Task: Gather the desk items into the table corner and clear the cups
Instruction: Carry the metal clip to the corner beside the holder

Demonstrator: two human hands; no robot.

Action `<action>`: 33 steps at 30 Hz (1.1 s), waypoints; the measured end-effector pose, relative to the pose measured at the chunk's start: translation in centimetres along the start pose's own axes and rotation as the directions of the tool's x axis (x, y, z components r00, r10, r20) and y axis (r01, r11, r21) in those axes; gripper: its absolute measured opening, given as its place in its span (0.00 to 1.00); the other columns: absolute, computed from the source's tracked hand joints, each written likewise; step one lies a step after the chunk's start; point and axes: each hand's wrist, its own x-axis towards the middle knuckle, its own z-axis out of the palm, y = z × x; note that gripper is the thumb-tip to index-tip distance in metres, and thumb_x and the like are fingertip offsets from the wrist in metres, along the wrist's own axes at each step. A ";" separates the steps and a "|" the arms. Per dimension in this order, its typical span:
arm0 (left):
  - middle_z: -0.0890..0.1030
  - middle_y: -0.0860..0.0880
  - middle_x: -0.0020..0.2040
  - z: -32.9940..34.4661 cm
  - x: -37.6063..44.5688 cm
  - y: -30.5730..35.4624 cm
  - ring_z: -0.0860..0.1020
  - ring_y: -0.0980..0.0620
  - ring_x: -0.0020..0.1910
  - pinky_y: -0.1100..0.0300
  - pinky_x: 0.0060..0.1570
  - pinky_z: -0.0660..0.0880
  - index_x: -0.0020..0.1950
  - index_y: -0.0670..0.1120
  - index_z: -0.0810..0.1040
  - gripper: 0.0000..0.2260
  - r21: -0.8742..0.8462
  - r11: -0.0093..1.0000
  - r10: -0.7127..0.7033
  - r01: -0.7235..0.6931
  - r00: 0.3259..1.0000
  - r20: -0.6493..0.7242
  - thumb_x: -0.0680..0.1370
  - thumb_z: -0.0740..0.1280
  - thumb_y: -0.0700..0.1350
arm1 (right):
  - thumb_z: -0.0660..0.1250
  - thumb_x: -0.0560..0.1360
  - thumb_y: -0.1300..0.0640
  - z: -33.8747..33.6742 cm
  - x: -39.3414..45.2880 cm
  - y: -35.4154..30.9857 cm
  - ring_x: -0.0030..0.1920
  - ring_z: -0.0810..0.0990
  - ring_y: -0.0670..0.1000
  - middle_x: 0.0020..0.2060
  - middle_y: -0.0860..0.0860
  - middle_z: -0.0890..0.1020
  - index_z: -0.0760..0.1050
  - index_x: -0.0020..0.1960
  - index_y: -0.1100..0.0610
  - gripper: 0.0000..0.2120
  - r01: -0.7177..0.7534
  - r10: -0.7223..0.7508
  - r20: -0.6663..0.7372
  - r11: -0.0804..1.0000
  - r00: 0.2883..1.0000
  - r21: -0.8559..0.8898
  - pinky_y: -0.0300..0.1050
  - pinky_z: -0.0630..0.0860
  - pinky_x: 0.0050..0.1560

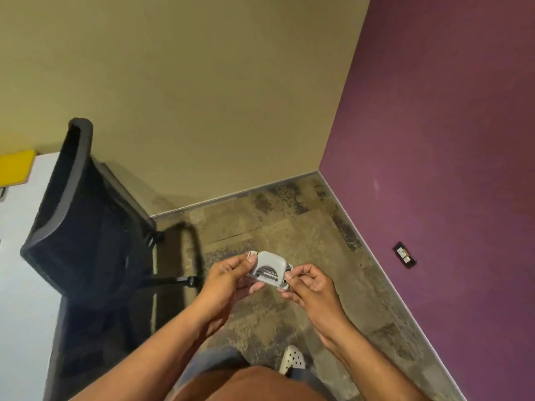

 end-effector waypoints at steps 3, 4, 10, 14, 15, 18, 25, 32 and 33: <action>0.87 0.37 0.55 0.5 2.5 2.3 0.85 0.47 0.49 0.55 0.56 0.82 0.59 0.41 0.87 0.15 -0.071 0.996 0.051 -0.057 0.995 -0.086 0.78 0.71 0.49 | 0.71 0.80 0.63 0.6 4.6 -3.6 0.43 0.85 0.56 0.46 0.62 0.87 0.72 0.51 0.62 0.07 0.008 -0.003 0.099 0.999 0.995 -0.052 0.45 0.83 0.47; 0.87 0.37 0.54 0.4 3.3 3.0 0.84 0.47 0.47 0.55 0.56 0.81 0.59 0.41 0.87 0.14 -0.090 0.993 0.070 -0.080 0.992 -0.109 0.79 0.70 0.48 | 0.71 0.80 0.64 1.1 6.1 -4.4 0.43 0.84 0.56 0.47 0.65 0.86 0.71 0.50 0.61 0.07 0.004 0.005 0.132 0.998 0.991 -0.066 0.45 0.83 0.46; 0.86 0.36 0.57 -2.6 9.7 7.1 0.85 0.47 0.52 0.56 0.53 0.83 0.60 0.40 0.86 0.12 -0.154 0.975 0.121 -0.162 0.962 -0.245 0.83 0.68 0.45 | 0.69 0.79 0.67 5.4 16.4 -6.9 0.41 0.86 0.55 0.47 0.67 0.85 0.67 0.48 0.60 0.10 -0.050 0.086 0.272 0.989 0.959 -0.137 0.47 0.83 0.47; 0.86 0.36 0.57 -5.3 15.0 10.8 0.85 0.44 0.55 0.50 0.60 0.82 0.61 0.41 0.86 0.13 -0.229 0.953 0.119 -0.197 0.941 -0.316 0.82 0.68 0.45 | 0.69 0.80 0.66 9.5 23.2 -9.3 0.44 0.87 0.58 0.46 0.65 0.86 0.66 0.47 0.59 0.12 -0.069 0.126 0.300 0.979 0.945 -0.194 0.47 0.83 0.47; 0.87 0.37 0.57 -5.8 16.2 11.9 0.86 0.45 0.55 0.48 0.63 0.81 0.62 0.41 0.85 0.13 -0.233 0.953 0.112 -0.195 0.938 -0.328 0.83 0.68 0.45 | 0.68 0.81 0.66 10.4 24.8 -10.1 0.47 0.88 0.59 0.47 0.64 0.87 0.65 0.48 0.59 0.11 -0.064 0.133 0.310 0.972 0.941 -0.224 0.47 0.82 0.48; 0.87 0.39 0.57 -6.9 19.8 15.6 0.86 0.44 0.57 0.46 0.66 0.80 0.61 0.43 0.86 0.12 -0.261 0.940 0.117 -0.218 0.929 -0.351 0.83 0.67 0.46 | 0.68 0.81 0.65 13.1 29.3 -13.3 0.48 0.87 0.58 0.48 0.64 0.87 0.67 0.50 0.60 0.09 -0.049 0.132 0.337 0.968 0.932 -0.245 0.47 0.82 0.47; 0.88 0.39 0.55 -9.9 26.4 26.1 0.86 0.46 0.54 0.54 0.57 0.83 0.59 0.43 0.87 0.10 -0.243 0.912 0.195 -0.332 0.869 -0.455 0.83 0.69 0.45 | 0.66 0.82 0.66 20.5 39.8 -18.7 0.45 0.87 0.53 0.49 0.57 0.88 0.71 0.61 0.62 0.09 -0.057 0.134 0.422 0.980 0.896 -0.190 0.47 0.84 0.51; 0.87 0.38 0.55 -12.8 30.7 32.0 0.87 0.45 0.53 0.56 0.53 0.84 0.61 0.42 0.86 0.12 -0.228 0.864 0.213 -0.448 0.738 -0.640 0.81 0.71 0.46 | 0.66 0.82 0.65 27.6 49.0 -22.2 0.44 0.87 0.54 0.48 0.57 0.88 0.72 0.60 0.62 0.08 -0.058 0.217 0.584 0.959 0.782 -0.278 0.52 0.84 0.53; 0.87 0.37 0.54 -13.0 31.1 32.8 0.87 0.46 0.50 0.58 0.49 0.84 0.61 0.41 0.86 0.12 -0.234 0.849 0.211 -0.473 0.711 -0.671 0.81 0.71 0.45 | 0.66 0.82 0.65 28.6 50.0 -22.8 0.45 0.87 0.55 0.49 0.58 0.88 0.72 0.60 0.61 0.09 -0.058 0.236 0.611 0.953 0.756 -0.296 0.52 0.83 0.54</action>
